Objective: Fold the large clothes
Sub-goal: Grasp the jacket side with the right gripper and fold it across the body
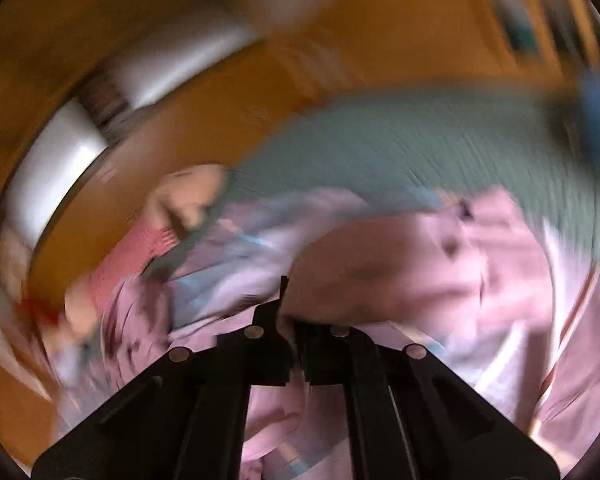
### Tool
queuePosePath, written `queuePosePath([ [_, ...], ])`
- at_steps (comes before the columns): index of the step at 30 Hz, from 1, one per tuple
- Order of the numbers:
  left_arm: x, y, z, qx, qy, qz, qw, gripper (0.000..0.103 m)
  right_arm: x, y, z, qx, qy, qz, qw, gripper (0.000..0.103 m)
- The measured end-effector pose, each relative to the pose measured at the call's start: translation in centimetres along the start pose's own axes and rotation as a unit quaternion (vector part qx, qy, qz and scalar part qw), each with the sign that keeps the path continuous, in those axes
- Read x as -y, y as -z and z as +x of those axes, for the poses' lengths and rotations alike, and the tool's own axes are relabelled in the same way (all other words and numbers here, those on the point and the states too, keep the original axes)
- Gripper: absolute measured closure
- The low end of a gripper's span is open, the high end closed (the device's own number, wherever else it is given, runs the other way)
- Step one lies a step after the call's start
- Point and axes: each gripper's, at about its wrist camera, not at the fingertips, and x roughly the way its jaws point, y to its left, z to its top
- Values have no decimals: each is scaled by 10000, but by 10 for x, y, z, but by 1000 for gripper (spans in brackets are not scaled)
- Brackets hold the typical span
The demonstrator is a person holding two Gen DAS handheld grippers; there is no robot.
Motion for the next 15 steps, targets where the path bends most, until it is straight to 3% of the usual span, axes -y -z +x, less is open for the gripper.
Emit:
queuePosePath([
  [2, -12, -2, 2, -106, -30, -209, 9997, 2, -75, 17, -32, 362, -447, -1173, 9914, 99],
  [4, -32, -3, 8, -251, -148, -618, 9977, 2, -151, 58, -53, 262, -1211, -2047, 9710, 99],
  [5, -41, -2, 12, -326, -220, -804, 9960, 2, -167, 70, -56, 149, -1417, -2224, 9645, 98],
  [8, -72, 2, 24, -552, -496, -1405, 9873, 2, -235, 143, -50, -814, -2300, -3089, 9192, 98],
  [10, -89, 5, 27, -651, -777, -1649, 9811, 2, -255, 173, -47, -1392, -2633, -3358, 8936, 98],
  [11, -97, 6, 28, -689, -906, -1725, 9784, 2, -265, 191, -41, -1866, -2807, -3598, 8700, 94],
  [12, -104, 7, 28, -708, -972, -1780, 9767, 2, -270, 200, -40, -2117, -2881, -3734, 8560, 90],
  [13, -113, 8, 28, -761, -1060, -1876, 9735, 2, -276, 212, -37, -2362, -2929, -3933, 8389, 79],
  [15, -125, 11, 32, -994, -1156, -2015, 9675, 2, -281, 221, -43, -2227, -2943, -4273, 8254, 53],
])
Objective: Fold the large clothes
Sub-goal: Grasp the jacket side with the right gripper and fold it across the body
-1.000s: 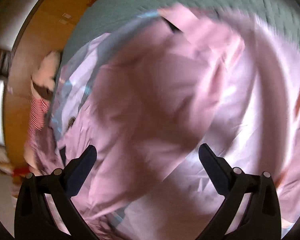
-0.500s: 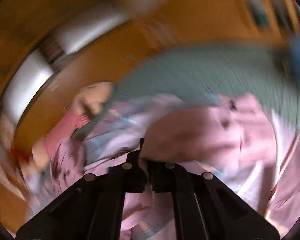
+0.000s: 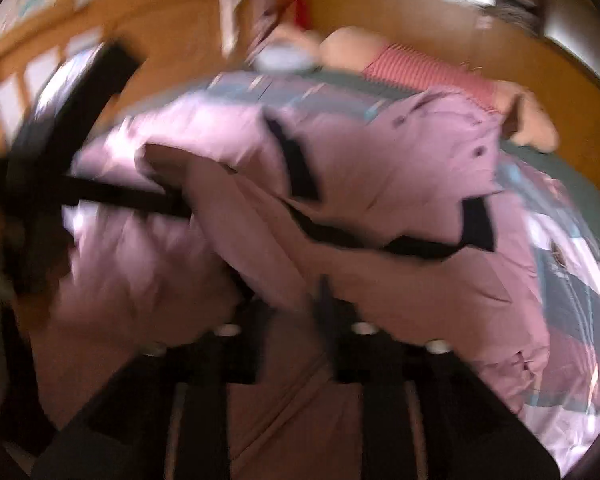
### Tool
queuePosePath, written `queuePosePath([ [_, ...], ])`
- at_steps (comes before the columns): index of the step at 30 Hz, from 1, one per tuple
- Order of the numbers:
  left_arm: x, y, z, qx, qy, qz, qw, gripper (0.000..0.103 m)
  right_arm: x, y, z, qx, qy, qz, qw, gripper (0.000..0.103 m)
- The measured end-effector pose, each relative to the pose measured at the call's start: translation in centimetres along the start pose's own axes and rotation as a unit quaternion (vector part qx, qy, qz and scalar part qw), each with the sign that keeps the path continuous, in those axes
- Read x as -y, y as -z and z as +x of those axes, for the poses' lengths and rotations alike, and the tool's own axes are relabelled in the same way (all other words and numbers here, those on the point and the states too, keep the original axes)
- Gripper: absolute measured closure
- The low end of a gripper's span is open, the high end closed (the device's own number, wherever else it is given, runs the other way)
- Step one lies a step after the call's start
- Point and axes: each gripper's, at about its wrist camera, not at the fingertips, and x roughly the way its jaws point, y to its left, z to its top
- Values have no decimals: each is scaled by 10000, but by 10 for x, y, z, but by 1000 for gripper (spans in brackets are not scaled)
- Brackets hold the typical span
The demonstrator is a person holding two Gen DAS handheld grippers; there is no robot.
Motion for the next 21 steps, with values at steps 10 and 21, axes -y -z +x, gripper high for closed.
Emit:
queuePosePath([
  [10, -48, -7, -17, 446, 489, -1345, 9887, 2, 35, 19, -53, 631, 11, 860, 9943, 13],
  [21, 9, 1, 18, -291, 2076, -999, 9727, 2, 100, 62, -16, -196, -390, 3064, 9509, 12],
])
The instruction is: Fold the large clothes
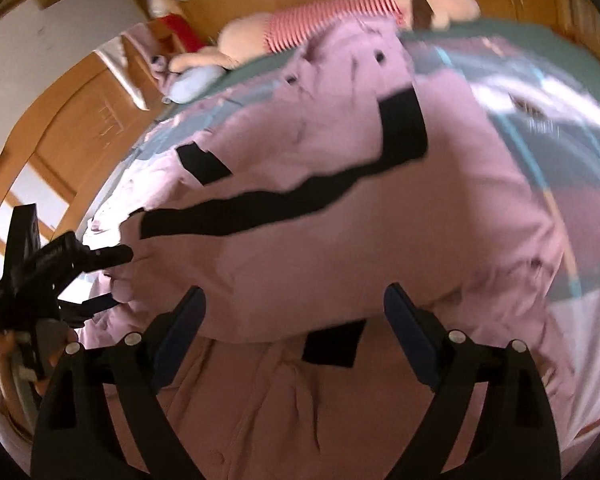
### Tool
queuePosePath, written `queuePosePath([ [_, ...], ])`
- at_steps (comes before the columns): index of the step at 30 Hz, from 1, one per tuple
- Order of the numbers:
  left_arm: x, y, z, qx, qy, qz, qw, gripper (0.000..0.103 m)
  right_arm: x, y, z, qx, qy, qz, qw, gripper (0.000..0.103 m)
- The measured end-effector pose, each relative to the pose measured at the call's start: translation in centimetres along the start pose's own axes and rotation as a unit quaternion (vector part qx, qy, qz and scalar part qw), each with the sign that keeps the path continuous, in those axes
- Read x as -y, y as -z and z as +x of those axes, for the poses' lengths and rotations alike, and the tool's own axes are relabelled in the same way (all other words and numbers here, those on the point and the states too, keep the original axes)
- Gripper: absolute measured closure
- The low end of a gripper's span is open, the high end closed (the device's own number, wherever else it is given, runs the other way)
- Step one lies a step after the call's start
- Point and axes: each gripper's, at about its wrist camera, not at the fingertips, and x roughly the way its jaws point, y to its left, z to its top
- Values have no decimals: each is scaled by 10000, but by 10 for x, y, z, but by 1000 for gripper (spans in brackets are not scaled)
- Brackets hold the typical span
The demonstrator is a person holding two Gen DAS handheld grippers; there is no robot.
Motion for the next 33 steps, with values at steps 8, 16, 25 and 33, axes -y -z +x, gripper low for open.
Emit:
queuePosePath([
  [8, 28, 10, 17, -293, 98, 616, 9976, 35, 24, 6, 17, -373, -306, 785, 9957, 12],
  [16, 48, 12, 10, 347, -173, 1376, 9897, 55, 52, -1, 31, -367, -419, 1512, 9869, 12],
  [25, 65, 19, -8, 882, -456, 1984, 9751, 56, 74, -10, 32, -8, -295, 2100, 9773, 49],
  [33, 78, 18, -13, 1290, -704, 2387, 9599, 61, 80, -8, 11, 328, 81, 2106, 9770, 83],
])
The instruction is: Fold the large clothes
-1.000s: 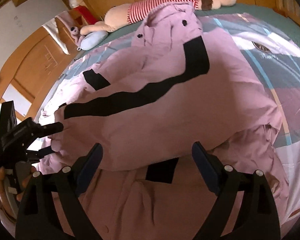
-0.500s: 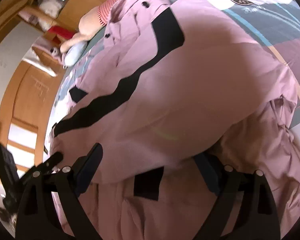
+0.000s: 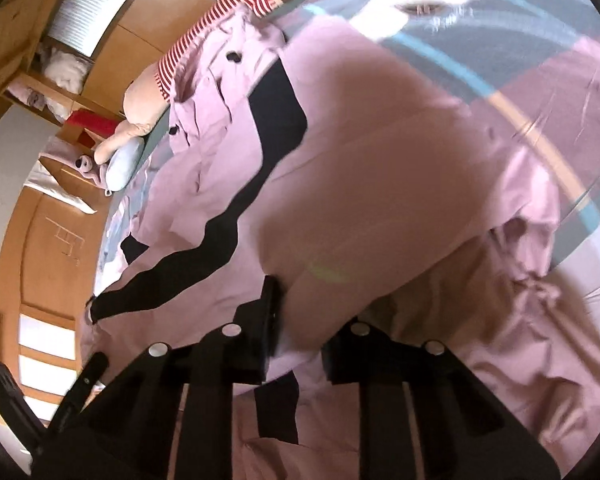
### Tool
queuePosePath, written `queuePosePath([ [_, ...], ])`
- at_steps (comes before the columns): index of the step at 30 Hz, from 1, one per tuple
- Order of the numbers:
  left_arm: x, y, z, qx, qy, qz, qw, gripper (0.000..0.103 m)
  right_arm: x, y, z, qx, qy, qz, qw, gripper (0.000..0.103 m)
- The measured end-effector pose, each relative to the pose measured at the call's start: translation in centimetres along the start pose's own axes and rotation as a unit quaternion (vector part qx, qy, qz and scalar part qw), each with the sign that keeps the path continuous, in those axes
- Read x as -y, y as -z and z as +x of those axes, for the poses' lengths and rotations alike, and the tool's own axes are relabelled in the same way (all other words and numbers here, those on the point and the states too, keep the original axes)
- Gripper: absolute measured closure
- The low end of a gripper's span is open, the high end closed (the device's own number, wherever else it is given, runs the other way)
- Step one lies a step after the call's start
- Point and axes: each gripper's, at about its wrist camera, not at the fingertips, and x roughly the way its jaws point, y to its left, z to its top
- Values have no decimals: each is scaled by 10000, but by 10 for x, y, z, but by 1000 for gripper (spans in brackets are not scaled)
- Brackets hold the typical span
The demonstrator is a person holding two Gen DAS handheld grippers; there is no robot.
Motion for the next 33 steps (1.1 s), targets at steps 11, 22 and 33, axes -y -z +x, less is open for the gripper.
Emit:
queuePosePath([
  [11, -2, -1, 1, -195, 413, -133, 9989, 66, -9, -14, -48, 1116, 398, -527, 9916, 86],
  [22, -24, 3, 32, -700, 213, -401, 9965, 60, 14, -23, -34, 305, -222, 115, 9992, 35],
  [33, -25, 5, 35, -766, 49, -499, 9958, 32, 53, -37, -41, 386, -116, 959, 9946, 36],
])
